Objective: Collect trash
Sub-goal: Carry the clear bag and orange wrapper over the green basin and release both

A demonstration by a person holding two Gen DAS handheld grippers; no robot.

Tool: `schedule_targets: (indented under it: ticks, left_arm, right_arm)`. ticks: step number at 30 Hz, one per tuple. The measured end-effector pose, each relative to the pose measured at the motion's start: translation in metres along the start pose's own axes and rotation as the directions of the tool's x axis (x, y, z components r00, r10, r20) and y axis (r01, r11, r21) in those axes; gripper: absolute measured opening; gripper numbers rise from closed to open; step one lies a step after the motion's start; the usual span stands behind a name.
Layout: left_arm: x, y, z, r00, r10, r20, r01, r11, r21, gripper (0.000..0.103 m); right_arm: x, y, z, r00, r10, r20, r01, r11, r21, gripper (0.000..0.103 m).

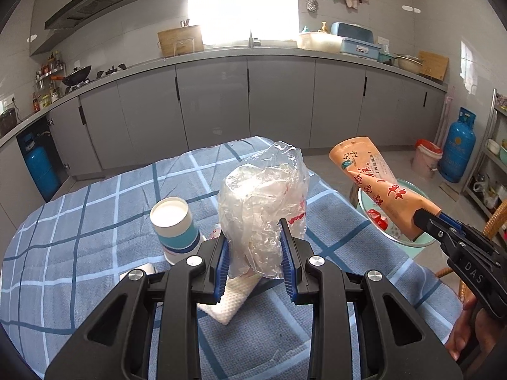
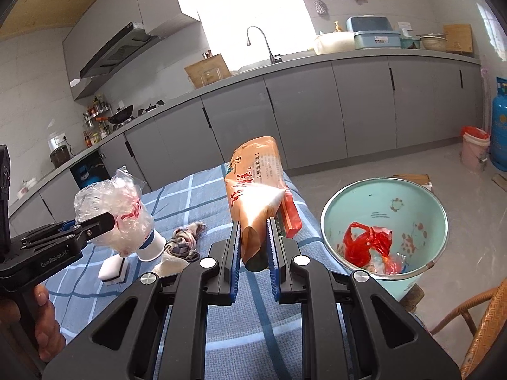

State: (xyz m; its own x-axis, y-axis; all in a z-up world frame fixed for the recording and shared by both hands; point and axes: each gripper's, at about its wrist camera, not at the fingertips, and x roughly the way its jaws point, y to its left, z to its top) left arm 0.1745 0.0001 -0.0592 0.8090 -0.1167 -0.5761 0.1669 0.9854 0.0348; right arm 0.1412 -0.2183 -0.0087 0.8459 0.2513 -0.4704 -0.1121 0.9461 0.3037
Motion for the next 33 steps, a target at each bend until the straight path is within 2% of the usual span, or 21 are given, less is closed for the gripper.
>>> schedule_targets:
  ticks: [20, 33]
  left_arm:
    - [0.022, -0.084, 0.037, 0.987, -0.153, 0.039, 0.147, 0.98, 0.131, 0.029]
    - [0.058, -0.144, 0.053, 0.969, -0.245, 0.004, 0.24, 0.952, 0.191, 0.029]
  right_arm:
    - [-0.016, -0.056, 0.01, 0.993, -0.115, 0.032, 0.112, 0.99, 0.081, 0.017]
    - [-0.012, -0.105, 0.013, 0.98, -0.198, 0.014, 0.195, 0.974, 0.115, 0.017]
